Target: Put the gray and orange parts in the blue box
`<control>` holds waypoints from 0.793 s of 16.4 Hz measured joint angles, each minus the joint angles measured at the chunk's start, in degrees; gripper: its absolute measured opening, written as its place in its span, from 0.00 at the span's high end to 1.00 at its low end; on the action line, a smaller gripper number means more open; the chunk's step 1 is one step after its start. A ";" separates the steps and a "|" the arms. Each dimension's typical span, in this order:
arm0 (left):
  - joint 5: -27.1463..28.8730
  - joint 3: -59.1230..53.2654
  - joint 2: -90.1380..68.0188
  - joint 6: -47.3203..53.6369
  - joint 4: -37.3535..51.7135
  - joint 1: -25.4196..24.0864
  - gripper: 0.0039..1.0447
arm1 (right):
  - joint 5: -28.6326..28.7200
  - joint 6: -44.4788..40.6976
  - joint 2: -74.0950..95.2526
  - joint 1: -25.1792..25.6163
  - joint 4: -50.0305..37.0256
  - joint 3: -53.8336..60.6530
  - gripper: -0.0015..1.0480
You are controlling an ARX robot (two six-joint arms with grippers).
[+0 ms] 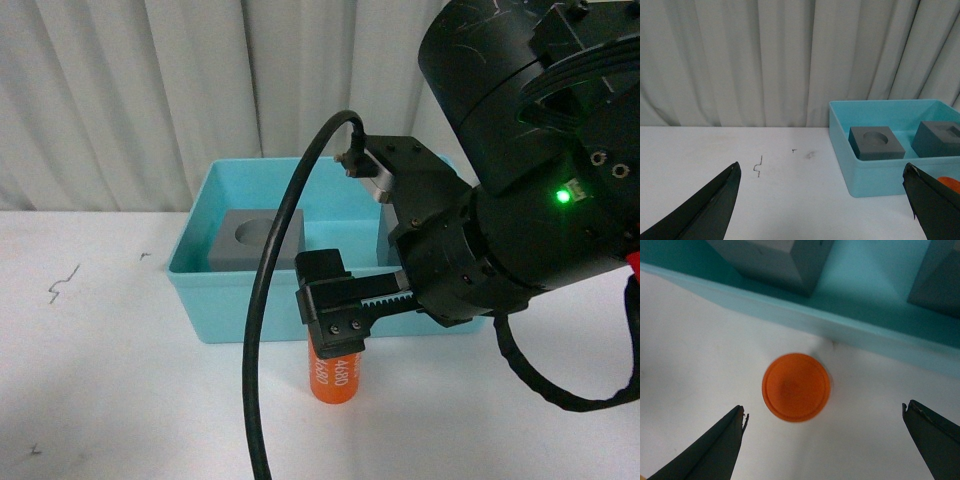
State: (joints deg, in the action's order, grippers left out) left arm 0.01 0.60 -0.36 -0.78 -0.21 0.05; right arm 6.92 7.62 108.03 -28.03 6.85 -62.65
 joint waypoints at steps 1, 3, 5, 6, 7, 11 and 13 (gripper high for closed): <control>0.00 0.02 -0.02 0.00 0.00 0.00 0.06 | 0.55 -0.28 0.72 0.04 -0.50 -0.72 0.06; -0.02 0.00 0.00 0.00 0.00 0.00 0.06 | 2.16 -1.22 3.15 -0.09 -1.25 -2.05 0.06; 0.00 0.02 -0.02 -0.02 0.00 0.00 0.06 | 2.16 -1.51 5.31 -0.20 -1.38 -3.61 0.06; -0.02 0.00 0.00 0.00 0.00 0.00 0.06 | 2.16 -1.51 5.79 -0.24 -1.46 -3.91 0.06; 0.00 0.00 -0.02 -0.02 0.00 0.00 0.06 | 2.16 -1.51 6.34 -0.44 -1.57 -4.31 0.06; 0.00 0.00 0.00 0.00 0.00 0.00 0.06 | 2.43 -1.51 8.22 -0.96 -1.90 -4.83 0.06; 0.00 0.00 -0.02 0.00 0.00 0.00 0.06 | 2.40 -1.51 8.57 -1.27 -1.95 -4.83 0.06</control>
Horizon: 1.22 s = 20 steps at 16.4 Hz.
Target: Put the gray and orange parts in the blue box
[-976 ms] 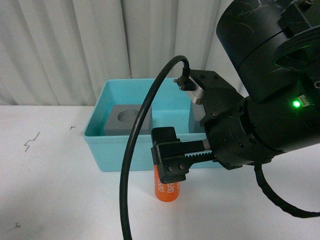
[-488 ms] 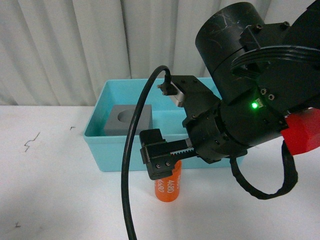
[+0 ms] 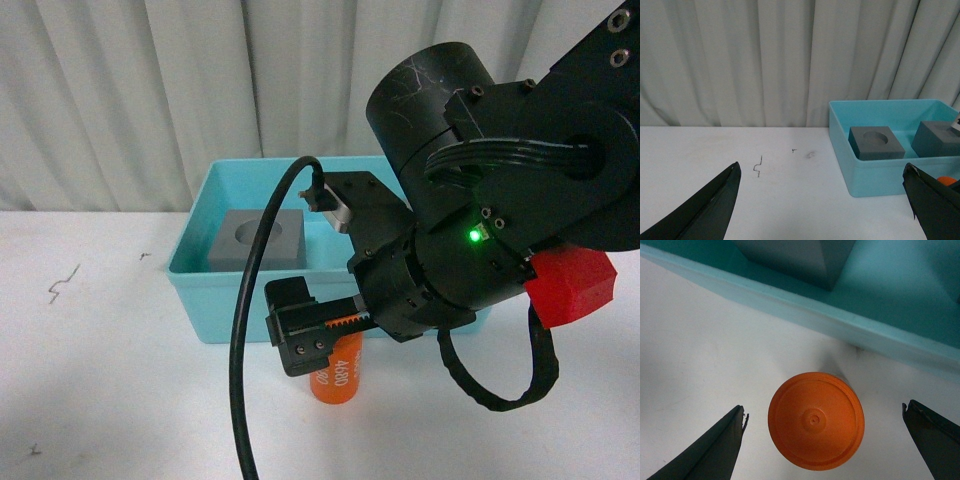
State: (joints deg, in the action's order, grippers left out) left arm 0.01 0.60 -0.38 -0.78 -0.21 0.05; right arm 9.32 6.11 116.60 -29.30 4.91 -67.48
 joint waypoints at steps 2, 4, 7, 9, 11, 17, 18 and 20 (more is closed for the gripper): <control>0.00 0.00 0.00 0.00 0.00 0.00 0.06 | -0.02 0.00 0.07 0.02 -0.04 0.00 0.06; -0.02 0.00 0.00 0.00 0.00 0.00 0.06 | 0.00 0.00 0.39 -0.02 -0.26 0.00 0.06; 0.00 0.00 0.02 0.00 0.00 0.00 0.06 | -0.02 -0.02 0.70 -0.26 -0.46 0.00 0.06; 0.00 0.00 0.02 0.00 0.00 0.00 0.06 | -0.11 -0.04 0.68 -0.33 -0.66 0.02 0.14; 0.00 0.00 0.00 -0.02 0.00 0.00 0.06 | -0.48 -0.66 0.52 -0.35 -0.68 0.37 0.53; 0.00 0.02 0.00 -0.02 0.00 0.00 0.06 | 2.84 -3.96 -14.69 -0.46 4.55 -2.99 0.56; 0.00 0.02 0.00 0.00 0.00 0.00 0.06 | 2.25 -4.09 -14.69 1.07 4.66 -4.50 0.56; 0.00 0.00 0.02 0.00 0.00 0.00 0.06 | 1.55 -4.07 -13.84 4.42 5.33 -7.52 0.56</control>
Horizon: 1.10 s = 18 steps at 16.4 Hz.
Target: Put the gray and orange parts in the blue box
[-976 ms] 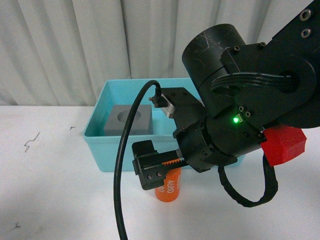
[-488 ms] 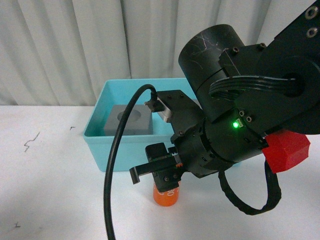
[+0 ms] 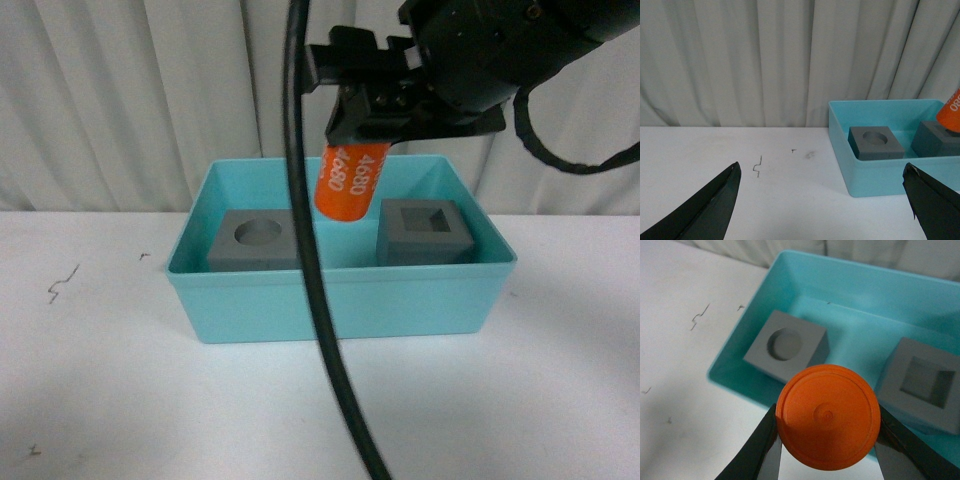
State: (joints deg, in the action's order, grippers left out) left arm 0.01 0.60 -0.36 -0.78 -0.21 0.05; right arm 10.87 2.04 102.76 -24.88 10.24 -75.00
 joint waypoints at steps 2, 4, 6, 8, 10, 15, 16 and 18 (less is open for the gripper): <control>0.00 0.02 0.00 -0.02 0.00 0.00 0.06 | -0.11 0.61 2.29 3.37 0.20 -3.63 0.56; 0.00 0.00 0.00 0.00 0.00 0.00 0.06 | -0.61 1.36 6.34 5.11 1.14 -7.30 0.56; 0.00 0.02 -0.02 0.00 0.00 0.00 0.06 | -0.55 1.42 9.62 5.49 1.60 -9.57 0.56; -0.02 0.02 -0.02 0.00 0.00 0.00 0.06 | -0.31 1.40 12.68 5.57 2.27 -11.80 0.56; 0.00 0.02 -0.02 0.00 0.00 0.00 0.06 | -0.17 1.40 16.00 5.97 3.39 -15.19 0.56; 0.00 0.00 -0.02 0.00 0.02 0.00 0.06 | 0.13 1.40 18.40 6.16 4.11 -17.75 0.57; 0.00 0.02 0.00 0.00 0.00 0.00 0.06 | 0.33 1.42 19.58 6.16 4.15 -18.53 0.57; 0.00 0.00 -0.02 0.00 0.00 0.00 0.06 | 1.01 1.53 22.05 6.10 4.15 -20.20 0.57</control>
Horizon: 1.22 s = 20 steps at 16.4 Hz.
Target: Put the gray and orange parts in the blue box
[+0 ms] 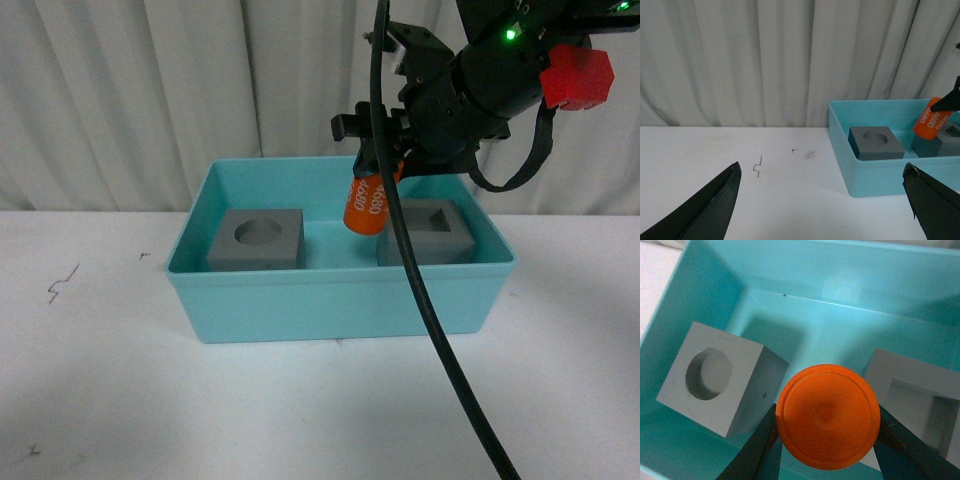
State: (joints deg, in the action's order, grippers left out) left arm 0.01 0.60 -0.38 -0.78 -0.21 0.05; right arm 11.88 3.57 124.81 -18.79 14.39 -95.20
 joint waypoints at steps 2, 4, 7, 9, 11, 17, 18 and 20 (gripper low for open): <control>0.00 0.00 0.00 0.00 0.00 0.00 0.06 | 0.63 0.02 2.67 -0.33 0.50 -1.33 0.57; 0.00 0.00 0.00 -0.02 0.00 0.00 0.06 | 1.07 -0.02 4.44 -0.76 1.95 -2.60 0.57; 0.00 0.02 0.00 0.00 0.00 0.00 0.06 | 1.42 -1.18 6.05 -1.53 4.22 -3.78 0.57; 0.00 0.00 0.02 -0.02 0.00 0.00 0.06 | 1.05 -2.03 6.88 -1.70 1.29 -4.04 0.17; 0.00 0.02 0.00 0.00 0.00 0.00 0.06 | 2.97 0.31 -6.84 -1.07 -9.38 4.98 0.06; 0.04 0.00 0.00 -0.02 0.00 0.00 0.06 | -21.79 -2.05 -37.68 -2.01 -47.19 41.07 0.30; 0.02 0.00 0.02 -0.02 0.00 0.00 0.06 | -24.22 -2.27 -39.69 -1.38 -49.20 43.71 0.33; 0.02 0.00 0.00 0.00 0.00 0.00 0.06 | -25.97 -2.40 -41.57 -0.61 -51.06 46.14 0.37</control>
State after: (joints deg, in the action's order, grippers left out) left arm 0.03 0.60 -0.38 -0.78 -0.21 0.05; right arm -14.09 1.17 83.24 -19.40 -36.67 -49.06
